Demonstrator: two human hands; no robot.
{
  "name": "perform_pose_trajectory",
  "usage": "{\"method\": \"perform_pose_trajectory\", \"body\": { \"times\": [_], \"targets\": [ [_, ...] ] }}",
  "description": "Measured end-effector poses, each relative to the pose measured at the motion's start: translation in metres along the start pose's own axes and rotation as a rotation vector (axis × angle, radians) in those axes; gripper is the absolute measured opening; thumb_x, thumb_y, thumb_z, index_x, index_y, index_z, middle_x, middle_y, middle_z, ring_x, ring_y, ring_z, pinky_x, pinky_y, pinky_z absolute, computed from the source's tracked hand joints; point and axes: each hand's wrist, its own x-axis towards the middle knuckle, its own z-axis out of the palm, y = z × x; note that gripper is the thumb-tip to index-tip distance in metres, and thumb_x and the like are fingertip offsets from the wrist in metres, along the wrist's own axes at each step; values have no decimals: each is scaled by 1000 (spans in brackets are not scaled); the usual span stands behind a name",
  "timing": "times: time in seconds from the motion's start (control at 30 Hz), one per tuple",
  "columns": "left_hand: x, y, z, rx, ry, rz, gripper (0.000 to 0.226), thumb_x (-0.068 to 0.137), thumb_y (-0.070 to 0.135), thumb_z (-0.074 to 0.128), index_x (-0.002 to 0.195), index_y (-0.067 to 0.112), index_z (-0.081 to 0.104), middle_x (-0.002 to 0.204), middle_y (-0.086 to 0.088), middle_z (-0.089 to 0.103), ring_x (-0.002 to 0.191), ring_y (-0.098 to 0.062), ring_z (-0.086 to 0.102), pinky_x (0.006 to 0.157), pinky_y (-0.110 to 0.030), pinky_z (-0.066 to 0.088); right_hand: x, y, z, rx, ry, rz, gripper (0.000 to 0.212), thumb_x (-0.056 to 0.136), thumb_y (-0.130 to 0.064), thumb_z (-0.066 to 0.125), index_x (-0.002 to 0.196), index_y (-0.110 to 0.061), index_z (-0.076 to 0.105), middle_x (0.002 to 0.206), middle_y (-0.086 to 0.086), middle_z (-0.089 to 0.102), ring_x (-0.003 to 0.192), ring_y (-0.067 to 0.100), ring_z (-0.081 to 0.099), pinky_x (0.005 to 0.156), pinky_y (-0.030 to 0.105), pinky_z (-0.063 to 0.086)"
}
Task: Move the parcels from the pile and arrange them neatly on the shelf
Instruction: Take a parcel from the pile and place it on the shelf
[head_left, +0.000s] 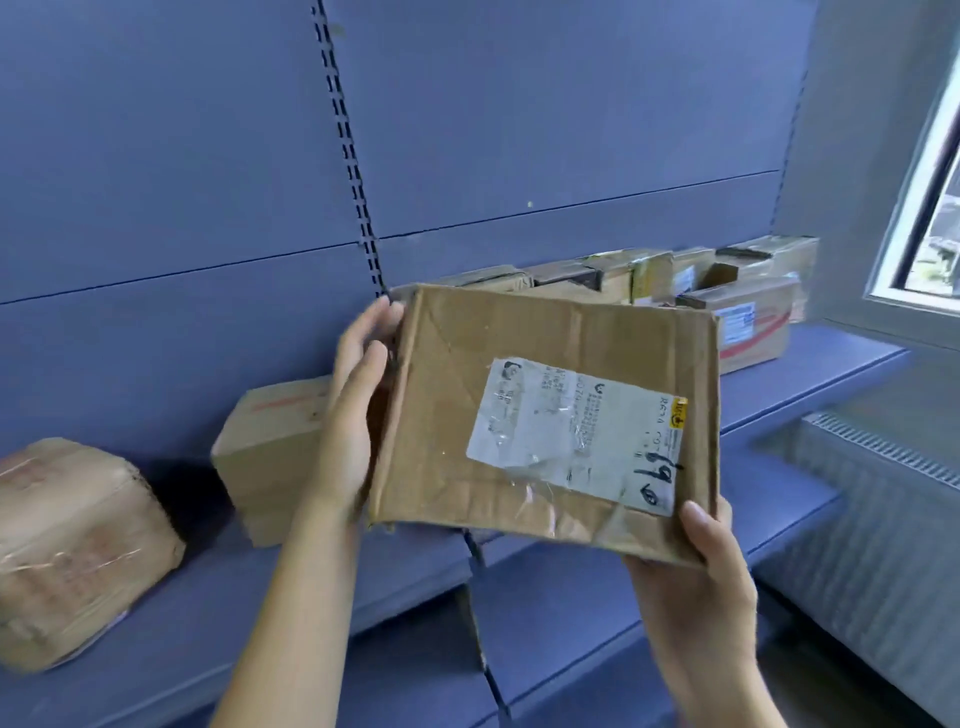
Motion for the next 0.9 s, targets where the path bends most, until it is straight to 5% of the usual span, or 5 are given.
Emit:
{"method": "perform_pose_trajectory", "body": {
  "times": [0.23, 0.37, 0.5, 0.7, 0.9],
  "targets": [
    [-64, -90, 109, -125, 31, -400, 125, 36, 88, 69, 143, 35, 35, 152, 13, 35, 138, -10, 36, 116, -45, 26, -3, -82, -83, 89, 314, -74, 62, 65, -33, 71, 117, -18, 42, 108, 8, 57, 89, 21, 54, 63, 28, 45],
    [-115, -127, 199, -283, -86, -594, 68, 80, 53, 67, 134, 42, 28, 156, 4, 29, 136, -26, 40, 107, -49, 30, -1, -111, -113, 58, 382, -192, 28, 77, -24, 60, 98, -22, 41, 95, 1, 58, 82, 14, 56, 70, 29, 45],
    [-118, -143, 267, -396, -259, -618, 127, 36, 67, 85, 144, 43, 23, 138, 2, 52, 120, -20, 55, 69, -34, 49, 8, -123, -132, 64, 437, -257, 29, 72, -25, 55, 96, -23, 38, 102, 3, 52, 89, 15, 55, 83, 33, 41],
    [-89, -164, 318, -431, -407, -602, 97, 52, 51, 82, 135, 48, 32, 141, -5, 50, 124, -28, 54, 85, -51, 55, 28, -134, -152, 12, 431, -244, 57, 57, -30, 70, 101, -26, 34, 103, 0, 61, 88, 10, 61, 80, 29, 43],
    [-34, -195, 346, -276, -489, -511, 81, 58, 52, 66, 132, 35, 39, 134, -27, 42, 122, -50, 42, 68, -31, 51, 47, -164, -196, -155, 523, -223, 65, 55, -38, 79, 105, -34, 38, 142, 0, 43, 127, 11, 45, 107, 48, 34]
  ]
}}
